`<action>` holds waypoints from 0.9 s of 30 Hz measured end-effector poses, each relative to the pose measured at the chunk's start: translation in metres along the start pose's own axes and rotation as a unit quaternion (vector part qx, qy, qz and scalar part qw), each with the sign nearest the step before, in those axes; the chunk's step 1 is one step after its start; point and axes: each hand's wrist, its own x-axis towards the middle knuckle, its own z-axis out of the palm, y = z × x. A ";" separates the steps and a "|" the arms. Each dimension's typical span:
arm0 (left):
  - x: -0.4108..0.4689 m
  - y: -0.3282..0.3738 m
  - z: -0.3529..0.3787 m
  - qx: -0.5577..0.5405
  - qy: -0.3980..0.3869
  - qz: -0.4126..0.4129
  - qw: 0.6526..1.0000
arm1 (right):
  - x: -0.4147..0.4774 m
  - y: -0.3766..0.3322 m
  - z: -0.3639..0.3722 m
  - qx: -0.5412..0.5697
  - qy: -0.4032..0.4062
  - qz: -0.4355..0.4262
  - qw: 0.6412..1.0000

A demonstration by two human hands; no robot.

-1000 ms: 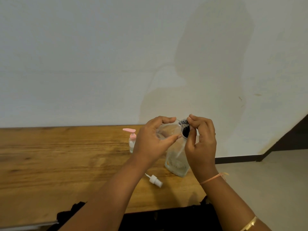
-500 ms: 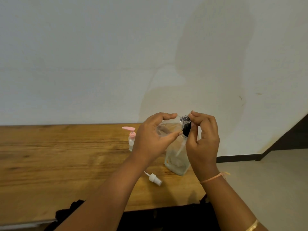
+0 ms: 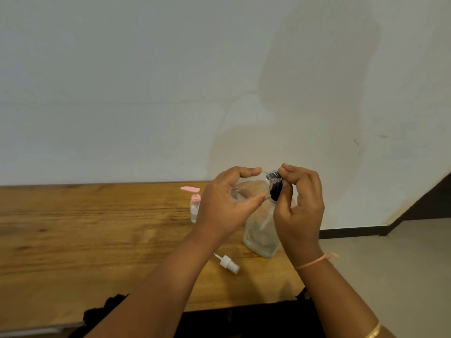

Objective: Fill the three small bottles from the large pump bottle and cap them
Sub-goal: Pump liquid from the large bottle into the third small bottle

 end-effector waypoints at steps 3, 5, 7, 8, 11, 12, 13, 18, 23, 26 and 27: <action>0.001 0.000 -0.001 -0.010 -0.001 -0.006 1.000 | 0.001 0.000 0.001 -0.003 0.001 -0.004 1.000; 0.001 -0.003 0.000 -0.021 -0.002 -0.020 1.000 | -0.001 0.004 0.003 -0.001 0.000 -0.003 1.000; 0.000 -0.005 0.001 -0.020 -0.010 -0.028 0.999 | -0.003 0.009 0.004 0.005 -0.007 -0.012 1.000; -0.001 -0.005 0.002 -0.024 -0.010 -0.031 0.999 | -0.004 0.011 0.004 0.004 -0.011 -0.019 1.000; -0.004 -0.007 0.003 -0.037 -0.008 -0.035 0.999 | -0.006 0.013 0.003 0.005 -0.019 -0.030 0.999; -0.005 -0.007 0.003 -0.038 -0.008 -0.035 0.999 | -0.006 0.012 0.003 0.008 -0.018 -0.026 0.999; -0.005 -0.007 0.002 -0.037 -0.007 -0.034 0.999 | -0.006 0.010 0.003 0.009 -0.016 -0.021 1.000; -0.002 0.001 -0.002 -0.013 -0.006 -0.002 1.000 | -0.001 0.000 -0.002 0.008 0.000 -0.002 1.000; -0.001 0.000 -0.002 -0.018 -0.007 -0.014 1.000 | 0.000 0.004 -0.001 -0.006 -0.012 -0.007 1.000; -0.002 -0.002 -0.001 -0.016 -0.010 -0.022 1.000 | -0.004 0.012 0.000 -0.003 -0.021 -0.020 1.000; -0.003 -0.003 0.000 -0.014 -0.009 -0.021 1.000 | -0.005 0.014 -0.001 -0.002 -0.027 -0.023 0.999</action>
